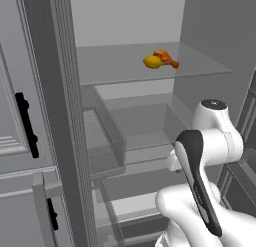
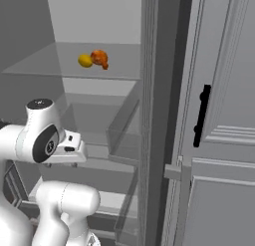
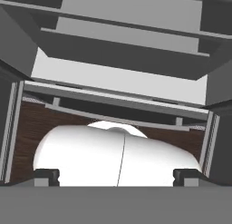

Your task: Place one lemon and one chicken drumstick in each tupperware on the nearby counter, to pack two identical lunches.

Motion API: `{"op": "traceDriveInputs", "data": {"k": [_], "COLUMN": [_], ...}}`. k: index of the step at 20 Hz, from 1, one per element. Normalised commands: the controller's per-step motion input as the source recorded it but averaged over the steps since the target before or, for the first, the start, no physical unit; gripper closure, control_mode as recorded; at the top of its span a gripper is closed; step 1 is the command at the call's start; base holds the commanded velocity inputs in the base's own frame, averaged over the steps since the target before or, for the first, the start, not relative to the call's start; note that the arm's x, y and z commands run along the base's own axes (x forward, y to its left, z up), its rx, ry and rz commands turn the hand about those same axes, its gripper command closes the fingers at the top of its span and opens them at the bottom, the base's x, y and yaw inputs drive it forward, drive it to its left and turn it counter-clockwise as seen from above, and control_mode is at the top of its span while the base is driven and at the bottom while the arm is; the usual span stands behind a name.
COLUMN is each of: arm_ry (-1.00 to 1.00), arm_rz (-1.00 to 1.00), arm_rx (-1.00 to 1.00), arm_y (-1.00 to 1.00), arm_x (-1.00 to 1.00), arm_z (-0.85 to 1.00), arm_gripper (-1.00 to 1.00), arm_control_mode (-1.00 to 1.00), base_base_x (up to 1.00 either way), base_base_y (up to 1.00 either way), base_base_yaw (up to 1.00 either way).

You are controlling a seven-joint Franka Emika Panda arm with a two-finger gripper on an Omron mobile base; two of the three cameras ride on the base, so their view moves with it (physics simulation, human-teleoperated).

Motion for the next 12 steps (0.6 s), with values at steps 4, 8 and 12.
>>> {"op": "traceDriveInputs", "data": {"k": [4,8,12], "arm_ry": [0.0,0.0,-0.34], "arm_rz": [0.0,0.0,0.01], "arm_rx": [0.0,0.0,-0.02], "arm_y": [0.0,0.0,0.0], "arm_x": [0.0,0.0,-0.12], "arm_z": [0.0,0.0,0.52], "arm_gripper": [-1.0,-1.0,-1.0], "arm_control_mode": [1.0,1.0,-1.0], "base_base_x": [0.0,0.0,0.0], "base_base_y": [0.0,0.0,0.0], "base_base_yaw": [0.0,0.0,0.0]}}
